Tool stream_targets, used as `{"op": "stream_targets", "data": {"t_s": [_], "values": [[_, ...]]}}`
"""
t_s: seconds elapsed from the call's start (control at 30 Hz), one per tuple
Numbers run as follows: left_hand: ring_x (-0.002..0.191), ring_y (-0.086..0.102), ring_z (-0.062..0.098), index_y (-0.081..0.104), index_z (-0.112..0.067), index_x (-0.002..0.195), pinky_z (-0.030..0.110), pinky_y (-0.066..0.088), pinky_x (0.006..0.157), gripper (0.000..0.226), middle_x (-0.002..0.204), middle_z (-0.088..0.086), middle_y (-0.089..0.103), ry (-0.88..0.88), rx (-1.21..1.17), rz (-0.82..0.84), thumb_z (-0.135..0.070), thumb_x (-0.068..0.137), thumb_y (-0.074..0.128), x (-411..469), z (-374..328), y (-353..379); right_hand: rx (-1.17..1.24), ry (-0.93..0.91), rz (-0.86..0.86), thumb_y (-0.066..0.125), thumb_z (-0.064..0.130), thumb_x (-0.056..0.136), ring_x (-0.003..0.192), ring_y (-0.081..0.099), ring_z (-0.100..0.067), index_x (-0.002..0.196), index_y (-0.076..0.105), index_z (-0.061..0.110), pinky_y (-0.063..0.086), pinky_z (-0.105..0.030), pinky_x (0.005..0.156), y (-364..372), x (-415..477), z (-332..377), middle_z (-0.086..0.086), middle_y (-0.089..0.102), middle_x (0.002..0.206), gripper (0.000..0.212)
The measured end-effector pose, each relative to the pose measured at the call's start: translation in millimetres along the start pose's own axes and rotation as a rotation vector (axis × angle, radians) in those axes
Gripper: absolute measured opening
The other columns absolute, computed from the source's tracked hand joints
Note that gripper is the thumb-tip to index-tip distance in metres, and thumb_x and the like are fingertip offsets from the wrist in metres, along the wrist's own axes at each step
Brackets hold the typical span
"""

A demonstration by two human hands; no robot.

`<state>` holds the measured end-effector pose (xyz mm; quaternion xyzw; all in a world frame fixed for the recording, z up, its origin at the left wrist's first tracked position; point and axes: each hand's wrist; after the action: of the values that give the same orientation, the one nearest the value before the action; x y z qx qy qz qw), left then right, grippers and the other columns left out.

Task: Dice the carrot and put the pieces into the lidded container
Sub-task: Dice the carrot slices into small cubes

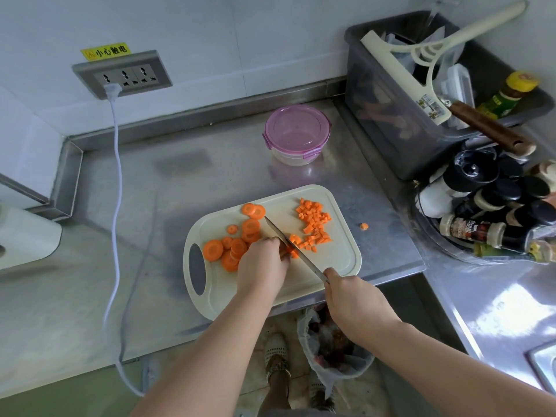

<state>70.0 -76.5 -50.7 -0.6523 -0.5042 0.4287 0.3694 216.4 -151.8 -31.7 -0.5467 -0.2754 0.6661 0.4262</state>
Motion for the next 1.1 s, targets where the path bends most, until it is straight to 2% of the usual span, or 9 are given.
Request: {"op": "stream_targets", "data": {"t_s": [0.2, 0.37, 0.43, 0.5, 0.6, 0.73, 0.87, 1.0, 1.1], "values": [[0.090, 0.062, 0.023, 0.062, -0.013, 0.093, 0.028, 0.038, 0.062, 0.017, 0.094, 0.003, 0.065, 0.000, 0.007, 0.002, -0.028, 0.091, 0.057, 1.7, -0.5, 0.4, -0.023, 0.040, 0.058, 0.036, 0.008, 0.095, 0.065, 0.059, -0.021, 0.126, 0.038, 0.017, 0.050, -0.037, 0.056, 0.9, 3.9, 3.5, -0.002, 0.058, 0.076, 0.032], [0.083, 0.061, 0.022, 0.050, -0.019, 0.079, 0.027, 0.034, 0.057, 0.015, 0.088, 0.002, 0.064, 0.005, -0.006, -0.011, -0.027, 0.090, 0.056, 1.6, 1.0, 1.7, -0.006, 0.063, 0.095, 0.037, 0.008, 0.095, 0.073, 0.062, -0.022, 0.128, 0.038, 0.016, 0.057, -0.040, 0.065, 3.0, 6.3, 3.3, -0.003, 0.060, 0.084, 0.033], [0.085, 0.062, 0.022, 0.055, -0.018, 0.083, 0.027, 0.035, 0.057, 0.012, 0.089, 0.002, 0.064, -0.001, -0.020, -0.002, -0.027, 0.090, 0.057, 2.4, 1.3, 2.8, 0.014, 0.069, 0.089, 0.036, 0.010, 0.096, 0.074, 0.063, -0.022, 0.126, 0.040, 0.016, 0.058, -0.042, 0.067, 3.4, 8.1, 2.1, -0.003, 0.061, 0.085, 0.031], [0.090, 0.063, 0.021, 0.062, -0.016, 0.095, 0.026, 0.038, 0.060, 0.015, 0.095, 0.001, 0.065, -0.017, -0.056, 0.009, -0.028, 0.088, 0.059, 3.5, 0.6, 4.7, 0.054, 0.073, 0.081, 0.035, 0.013, 0.097, 0.077, 0.064, -0.023, 0.124, 0.043, 0.018, 0.058, -0.043, 0.070, 3.8, 10.4, -0.6, -0.003, 0.063, 0.088, 0.028], [0.095, 0.062, 0.020, 0.061, -0.014, 0.103, 0.025, 0.042, 0.064, 0.022, 0.104, 0.001, 0.063, -0.023, -0.076, 0.030, -0.028, 0.086, 0.063, 4.0, -1.0, 8.8, 0.097, 0.062, 0.075, 0.033, 0.019, 0.100, 0.084, 0.064, -0.023, 0.120, 0.046, 0.019, 0.058, -0.043, 0.076, 2.1, 12.7, -3.8, -0.003, 0.063, 0.095, 0.024], [0.099, 0.060, 0.021, 0.059, -0.014, 0.102, 0.031, 0.049, 0.073, 0.021, 0.107, 0.002, 0.062, -0.030, -0.089, 0.019, -0.030, 0.088, 0.063, 8.9, -1.9, 15.9, 0.169, 0.036, 0.001, 0.029, 0.025, 0.102, 0.076, 0.061, -0.029, 0.101, 0.046, 0.017, 0.054, -0.046, 0.071, -5.6, 13.9, -10.7, -0.006, 0.060, 0.082, 0.018], [0.101, 0.062, 0.021, 0.063, -0.015, 0.106, 0.031, 0.050, 0.079, 0.025, 0.106, 0.003, 0.066, -0.029, -0.107, -0.005, -0.031, 0.088, 0.064, 20.4, -8.2, 18.8, 0.186, 0.010, -0.077, 0.027, 0.029, 0.103, 0.063, 0.056, -0.025, 0.095, 0.043, 0.020, 0.047, -0.039, 0.059, -19.6, 16.9, -18.5, -0.001, 0.051, 0.068, 0.020], [0.104, 0.063, 0.022, 0.063, -0.013, 0.113, 0.033, 0.050, 0.086, 0.031, 0.108, 0.005, 0.069, -0.056, -0.222, -0.006, -0.022, 0.084, 0.068, 36.5, -17.1, 20.1, 0.146, 0.004, -0.140, 0.029, 0.029, 0.103, 0.061, 0.054, -0.024, 0.098, 0.045, 0.018, 0.045, -0.038, 0.055, -29.2, 22.6, -27.4, 0.000, 0.050, 0.066, 0.020], [0.095, 0.066, 0.023, 0.065, -0.007, 0.109, 0.032, 0.050, 0.086, 0.028, 0.100, 0.007, 0.071, -0.074, -0.423, -0.026, -0.012, 0.082, 0.070, 44.4, -17.2, 18.2, 0.113, 0.012, -0.184, 0.031, 0.030, 0.102, 0.063, 0.052, -0.022, 0.115, 0.049, 0.018, 0.043, -0.034, 0.057, -33.1, 25.7, -34.0, 0.004, 0.050, 0.068, 0.025]]}}
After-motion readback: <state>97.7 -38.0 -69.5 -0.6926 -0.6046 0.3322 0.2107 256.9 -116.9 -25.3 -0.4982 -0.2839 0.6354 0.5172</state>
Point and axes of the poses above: each hand's wrist, its own x-axis towards the middle knuckle, its own y-axis out of the palm, z = x × y
